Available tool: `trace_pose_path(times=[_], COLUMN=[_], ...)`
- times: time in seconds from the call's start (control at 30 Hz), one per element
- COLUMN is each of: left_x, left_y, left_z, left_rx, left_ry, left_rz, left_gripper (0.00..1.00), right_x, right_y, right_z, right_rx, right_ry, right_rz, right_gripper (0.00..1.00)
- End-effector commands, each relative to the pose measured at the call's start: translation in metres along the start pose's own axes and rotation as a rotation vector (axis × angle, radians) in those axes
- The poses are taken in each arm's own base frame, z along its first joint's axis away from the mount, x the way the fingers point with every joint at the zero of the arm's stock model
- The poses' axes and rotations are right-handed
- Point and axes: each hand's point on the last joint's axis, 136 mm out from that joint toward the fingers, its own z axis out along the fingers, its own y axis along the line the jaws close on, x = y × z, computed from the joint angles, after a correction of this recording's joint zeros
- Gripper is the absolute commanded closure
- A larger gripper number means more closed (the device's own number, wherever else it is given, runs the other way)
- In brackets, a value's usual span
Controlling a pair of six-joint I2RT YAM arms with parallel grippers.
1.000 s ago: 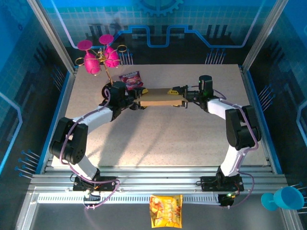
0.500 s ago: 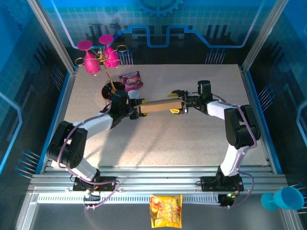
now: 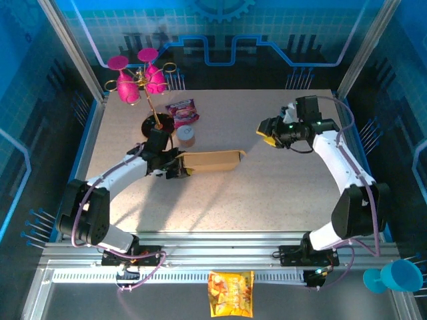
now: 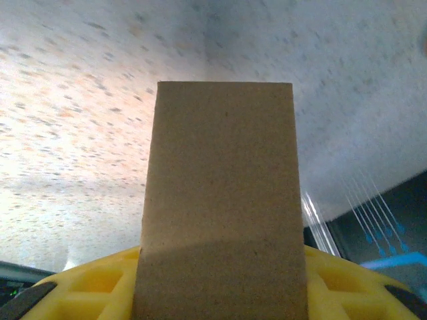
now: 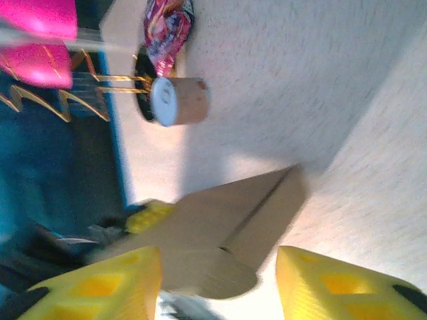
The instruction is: Fold the paper box
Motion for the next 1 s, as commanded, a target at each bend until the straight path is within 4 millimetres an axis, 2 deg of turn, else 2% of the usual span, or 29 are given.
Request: trace_pose_path(times=[0.0, 0.07, 0.13, 0.2, 0.3, 0.43, 0.7, 0.87, 0.97], left_x=[-0.008, -0.017, -0.025, -0.032, -0.045, -0.057, -0.061, -0.064, -0.065], left_y=[0.017, 0.018, 0.019, 0.019, 0.016, 0.013, 0.010, 0.010, 0.009], left_z=[-0.008, -0.008, -0.005, -0.002, 0.004, 0.011, 0.010, 0.010, 0.011], left_rx=[-0.106, -0.109, -0.122, -0.137, -0.156, -0.182, -0.199, -0.205, -0.204], left_ry=[-0.024, -0.037, -0.042, -0.045, -0.053, -0.049, -0.052, -0.056, -0.053], left_rz=[-0.166, -0.195, -0.220, -0.237, -0.249, -0.248, -0.225, -0.228, -0.230], left_gripper=[0.94, 0.93, 0.93, 0.93, 0.92, 0.92, 0.91, 0.91, 0.91], right_x=[0.024, 0.044, 0.055, 0.063, 0.069, 0.066, 0.055, 0.053, 0.057], right_y=[-0.005, 0.009, 0.017, 0.025, 0.024, 0.015, 0.026, 0.026, 0.027], right_z=[-0.005, 0.006, 0.015, 0.022, 0.035, 0.052, 0.076, 0.085, 0.088], right_rx=[0.227, 0.207, 0.161, 0.123, 0.128, 0.176, 0.165, 0.166, 0.159], right_ry=[-0.002, 0.009, 0.008, 0.027, 0.084, 0.159, 0.214, 0.268, 0.285], right_rz=[-0.538, -0.794, -0.927, -1.007, -1.079, -1.120, -1.063, -1.032, -1.028], right_gripper=[0.63, 0.70, 0.69, 0.66, 0.63, 0.62, 0.63, 0.76, 0.79])
